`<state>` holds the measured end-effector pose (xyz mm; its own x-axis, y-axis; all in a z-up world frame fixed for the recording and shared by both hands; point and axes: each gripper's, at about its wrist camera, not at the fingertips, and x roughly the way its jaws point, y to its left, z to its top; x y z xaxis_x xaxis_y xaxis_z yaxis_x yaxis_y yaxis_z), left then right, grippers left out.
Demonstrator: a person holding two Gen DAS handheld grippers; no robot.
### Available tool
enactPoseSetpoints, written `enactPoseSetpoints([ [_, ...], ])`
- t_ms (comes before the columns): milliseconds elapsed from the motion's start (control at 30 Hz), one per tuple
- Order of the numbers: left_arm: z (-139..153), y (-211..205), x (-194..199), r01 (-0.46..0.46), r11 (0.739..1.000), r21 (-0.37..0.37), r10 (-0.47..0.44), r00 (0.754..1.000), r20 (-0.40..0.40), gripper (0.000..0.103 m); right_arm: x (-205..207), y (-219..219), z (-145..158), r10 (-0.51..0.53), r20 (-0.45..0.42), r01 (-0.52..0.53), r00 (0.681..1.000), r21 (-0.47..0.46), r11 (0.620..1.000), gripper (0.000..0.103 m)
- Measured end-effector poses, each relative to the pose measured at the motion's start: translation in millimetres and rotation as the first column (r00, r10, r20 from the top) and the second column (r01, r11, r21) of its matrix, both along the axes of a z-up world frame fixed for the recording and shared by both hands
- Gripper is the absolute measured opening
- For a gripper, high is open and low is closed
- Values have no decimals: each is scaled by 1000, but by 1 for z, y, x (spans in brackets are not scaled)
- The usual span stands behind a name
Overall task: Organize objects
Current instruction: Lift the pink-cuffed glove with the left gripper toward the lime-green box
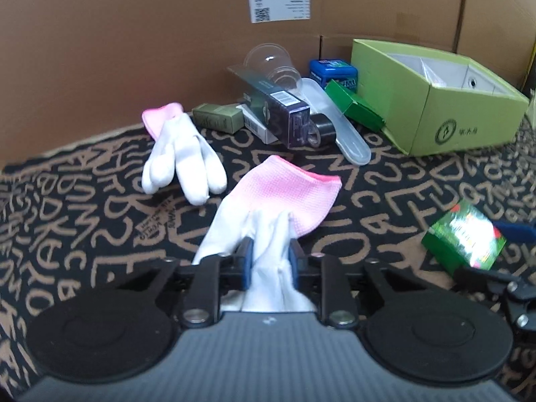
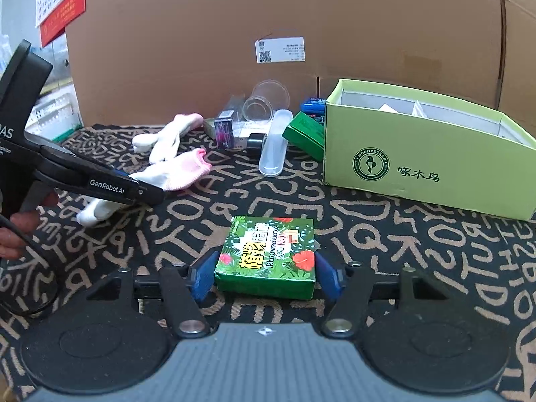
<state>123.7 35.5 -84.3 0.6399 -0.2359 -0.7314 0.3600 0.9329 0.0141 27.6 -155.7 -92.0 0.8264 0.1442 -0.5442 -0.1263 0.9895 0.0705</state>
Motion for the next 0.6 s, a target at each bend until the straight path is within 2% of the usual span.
enactPoseSetpoints([
  [100,13,-4,-6,23,998,-64,-24,1000,-12,17,-5,-4,6,-11,21,11,1000,11,1000,65],
  [233,39,-26,-20,80,994,-73,-75,995,67,16,-12,-13,19,-37,66,36,997,19,999,65],
  [367,66,-52,-27,143,983,-115,-129,984,122,15,-19,-28,35,-73,127,71,989,16,997,65],
  [600,105,-106,-25,236,960,-151,-204,958,200,15,-24,-63,66,-163,250,168,954,4,986,65],
])
